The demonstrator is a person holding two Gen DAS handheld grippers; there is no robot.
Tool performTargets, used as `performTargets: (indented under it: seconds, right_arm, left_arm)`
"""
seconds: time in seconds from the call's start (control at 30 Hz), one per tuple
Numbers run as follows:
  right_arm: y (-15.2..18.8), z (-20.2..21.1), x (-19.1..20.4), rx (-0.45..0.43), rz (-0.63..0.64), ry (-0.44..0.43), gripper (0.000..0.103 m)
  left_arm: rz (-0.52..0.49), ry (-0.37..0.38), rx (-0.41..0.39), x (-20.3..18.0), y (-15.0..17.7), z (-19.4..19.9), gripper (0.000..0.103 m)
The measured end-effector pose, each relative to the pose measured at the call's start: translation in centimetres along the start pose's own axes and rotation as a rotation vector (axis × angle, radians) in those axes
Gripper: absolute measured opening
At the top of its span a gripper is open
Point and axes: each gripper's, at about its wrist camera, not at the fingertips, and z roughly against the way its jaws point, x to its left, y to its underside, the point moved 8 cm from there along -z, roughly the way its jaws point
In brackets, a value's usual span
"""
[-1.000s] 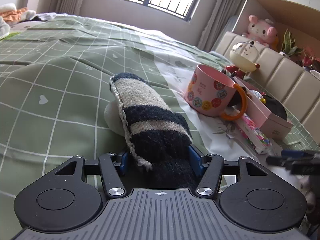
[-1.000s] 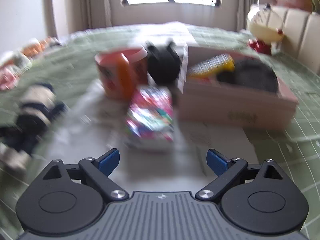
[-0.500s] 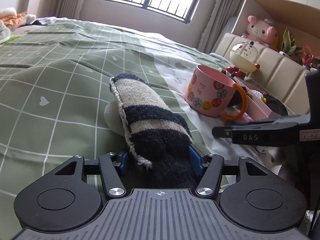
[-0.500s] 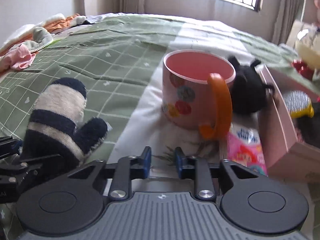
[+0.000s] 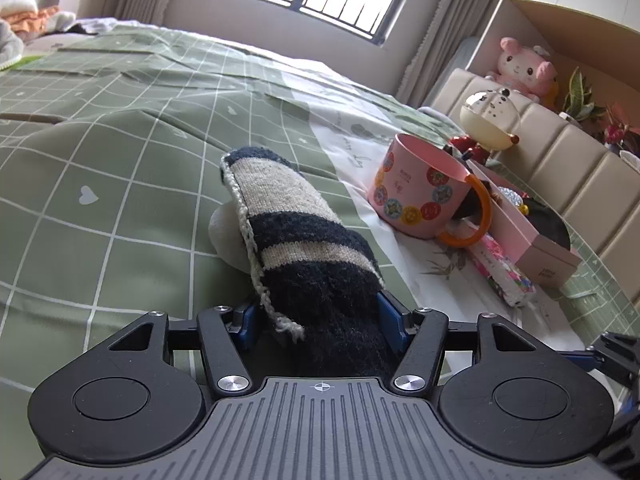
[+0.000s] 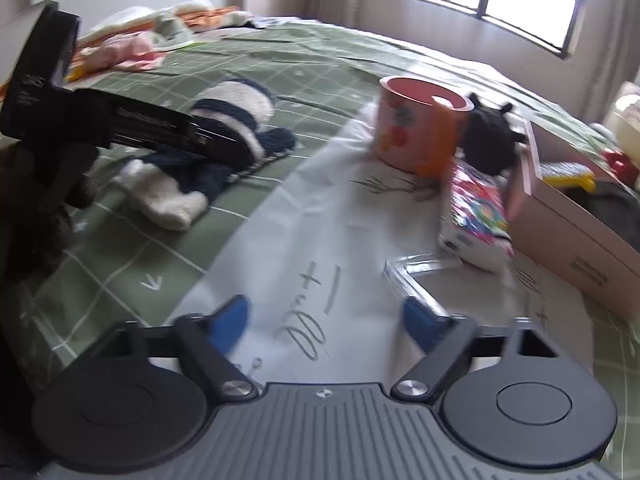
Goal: Organize soft objects
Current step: 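Hold the mitten in the left tool while the right tool grasps the clear plastic strip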
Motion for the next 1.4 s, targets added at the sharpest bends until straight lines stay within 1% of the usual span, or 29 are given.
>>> performTargets:
  seconds: [0.07,0.1,0.2,0.3,0.37,0.4,0.47,0.57,0.63,0.7,0.77,0.8,0.9,0.93,0.97,1.0,1.07,1.1,1.13,1.17,1.2,1.33,1.37,1.4]
  right_arm:
    - [0.8,-0.1,-0.5,-0.004,-0.042,0.035,0.094]
    - [1.3,-0.3,-0.7,-0.004,-0.071,0.033,0.098]
    - [2.0,-0.4,-1.1,-0.028,-0.152,0.049,0.101]
    - [2.1,-0.4,-1.3,-0.030,-0.176,0.056,0.100]
    - [1.6,0.2,-1.2,-0.023,-0.184,0.038,0.098]
    - [1.3,0.9,-1.3,-0.045,-0.189,0.030,0.098]
    - [0.4,1.9,-1.9,-0.096,-0.194,0.059,0.098]
    - [-0.1,1.6,-3.6,-0.093,-0.229,0.121,0.098]
    - [0.4,0.4,-5.2,-0.051,-0.291,0.166,0.098]
    - [1.2,-0.6,-6.5,-0.012,-0.326,0.211,0.098]
    - [1.9,-0.7,-7.7,-0.002,-0.328,0.260,0.098]
    - [2.2,-0.4,-8.2,-0.011,-0.310,0.303,0.098]
    - [2.6,0.3,-9.9,-0.008,-0.159,0.563,0.098]
    - [2.7,0.6,-10.4,-0.008,-0.133,0.620,0.098]
    - [2.8,0.9,-10.6,-0.016,-0.149,0.616,0.098]
    - [2.8,1.2,-10.7,-0.030,-0.206,0.551,0.098]
    - [2.7,1.5,-10.3,-0.050,-0.364,0.362,0.098]
    - [2.6,1.3,-10.0,-0.057,-0.440,0.284,0.098]
    - [2.6,1.0,-9.8,-0.062,-0.499,0.241,0.098]
    - [2.4,0.5,-9.7,-0.066,-0.538,0.225,0.098]
    - [2.2,-0.1,-9.7,-0.065,-0.556,0.228,0.098]
    - [1.4,-2.9,-10.1,-0.038,-0.545,0.283,0.098]
    - [1.1,-3.3,-10.1,-0.031,-0.528,0.287,0.095]
    - [0.8,-3.5,-9.7,-0.032,-0.496,0.277,0.085]
  left_arm:
    - [0.046,0.009,0.009,0.1,-0.5,0.2,0.063]
    - [0.066,0.015,0.010,0.0,-0.8,0.3,0.063]
    - [0.063,0.026,0.003,-0.5,-1.5,0.6,0.063]
    - [0.050,-0.005,0.013,-0.6,-1.6,0.3,0.063]
    - [0.060,-0.024,0.039,-0.3,-1.2,-0.1,0.061]
    - [0.069,-0.029,0.049,-0.1,-1.0,-0.3,0.060]
    - [0.089,-0.020,0.048,0.2,-0.8,-0.3,0.060]
    - [0.091,-0.023,0.055,0.2,-0.8,-0.2,0.058]
    - [0.076,-0.027,0.061,0.1,-0.7,-0.1,0.057]
    - [0.070,-0.024,0.064,0.1,-0.6,0.0,0.056]
    - [0.077,-0.014,0.062,0.4,-0.4,0.1,0.056]
    - [0.084,-0.009,0.059,0.5,-0.3,0.2,0.056]
    - [0.095,-0.004,0.050,0.5,-0.3,0.1,0.056]
    - [0.092,-0.005,0.045,0.5,-0.2,0.1,0.056]
    - [0.087,-0.006,0.040,0.4,-0.1,0.1,0.056]
    - [0.082,-0.005,0.033,0.4,0.0,0.1,0.056]
    - [0.078,0.003,0.017,0.5,0.1,0.1,0.056]
    - [0.079,0.009,0.010,0.5,0.2,0.1,0.056]
    - [0.080,0.014,0.004,0.6,0.3,0.2,0.056]
    - [0.080,0.018,0.001,0.6,0.4,0.2,0.056]
    - [0.080,0.021,0.000,0.6,0.3,0.2,0.056]
    - [0.084,0.029,-0.002,0.8,0.3,0.3,0.056]
    - [0.083,0.030,-0.004,0.8,0.4,0.3,0.056]
    - [0.083,0.029,-0.005,0.8,0.4,0.3,0.056]
